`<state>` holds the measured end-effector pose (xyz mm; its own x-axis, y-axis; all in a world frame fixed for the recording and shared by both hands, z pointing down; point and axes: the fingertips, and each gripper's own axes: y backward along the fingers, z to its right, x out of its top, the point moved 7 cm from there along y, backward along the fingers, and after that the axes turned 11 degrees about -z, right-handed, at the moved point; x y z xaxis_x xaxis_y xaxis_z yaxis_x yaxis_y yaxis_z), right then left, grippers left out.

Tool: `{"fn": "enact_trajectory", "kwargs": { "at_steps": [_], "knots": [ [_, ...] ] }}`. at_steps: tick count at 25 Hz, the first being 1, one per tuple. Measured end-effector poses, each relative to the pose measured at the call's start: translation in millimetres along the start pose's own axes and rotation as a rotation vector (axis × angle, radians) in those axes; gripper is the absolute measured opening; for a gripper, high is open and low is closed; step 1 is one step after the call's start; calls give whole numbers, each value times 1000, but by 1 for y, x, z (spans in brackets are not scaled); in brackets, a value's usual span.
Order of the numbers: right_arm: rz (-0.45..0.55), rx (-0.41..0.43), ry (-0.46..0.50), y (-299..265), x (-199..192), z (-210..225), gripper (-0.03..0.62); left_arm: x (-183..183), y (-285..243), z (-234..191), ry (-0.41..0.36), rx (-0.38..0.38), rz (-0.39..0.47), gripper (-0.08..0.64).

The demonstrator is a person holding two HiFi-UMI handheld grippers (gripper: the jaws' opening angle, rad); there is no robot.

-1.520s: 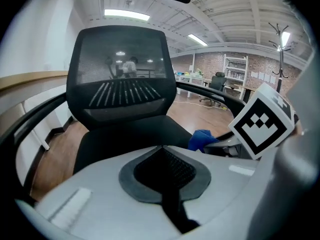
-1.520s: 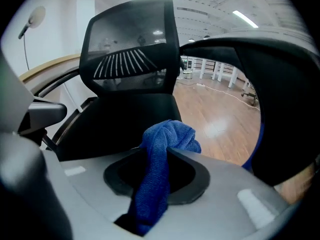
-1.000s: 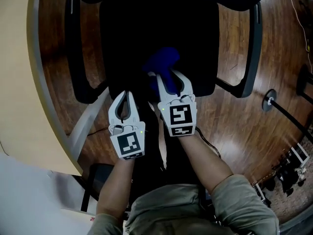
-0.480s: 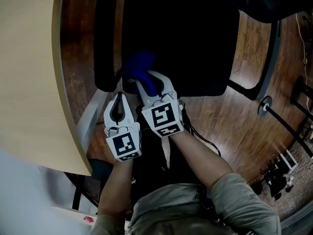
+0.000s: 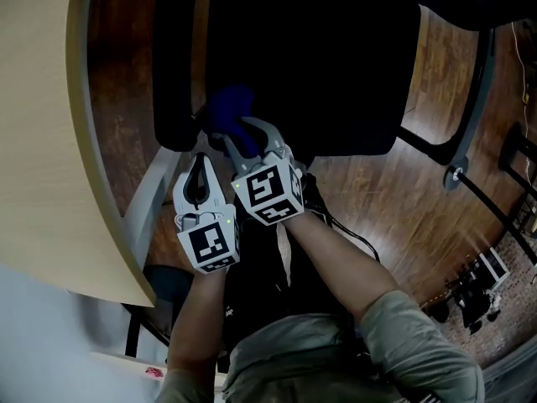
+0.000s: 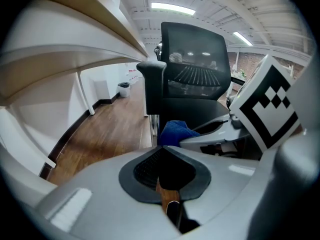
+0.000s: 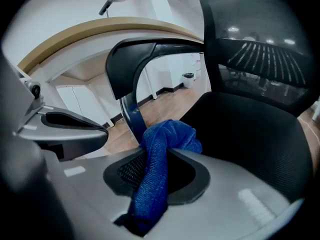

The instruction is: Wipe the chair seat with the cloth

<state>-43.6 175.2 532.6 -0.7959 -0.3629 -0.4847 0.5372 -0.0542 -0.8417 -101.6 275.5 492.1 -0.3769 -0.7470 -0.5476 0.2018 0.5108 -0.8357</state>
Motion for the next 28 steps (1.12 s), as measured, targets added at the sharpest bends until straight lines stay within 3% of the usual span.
{"fn": "enact_trajectory", "kwargs": {
  "at_steps": [8, 14, 28],
  "knots": [
    [17, -92, -84, 32, -16, 40, 97, 16, -6, 38, -83, -68, 0, 5],
    [40, -214, -213, 71, -41, 88, 97, 43, -11, 84, -166, -145, 42, 5],
    [82, -408, -496, 151, -132, 167, 95, 58, -21, 195, -355, -304, 52, 5]
  ]
}}
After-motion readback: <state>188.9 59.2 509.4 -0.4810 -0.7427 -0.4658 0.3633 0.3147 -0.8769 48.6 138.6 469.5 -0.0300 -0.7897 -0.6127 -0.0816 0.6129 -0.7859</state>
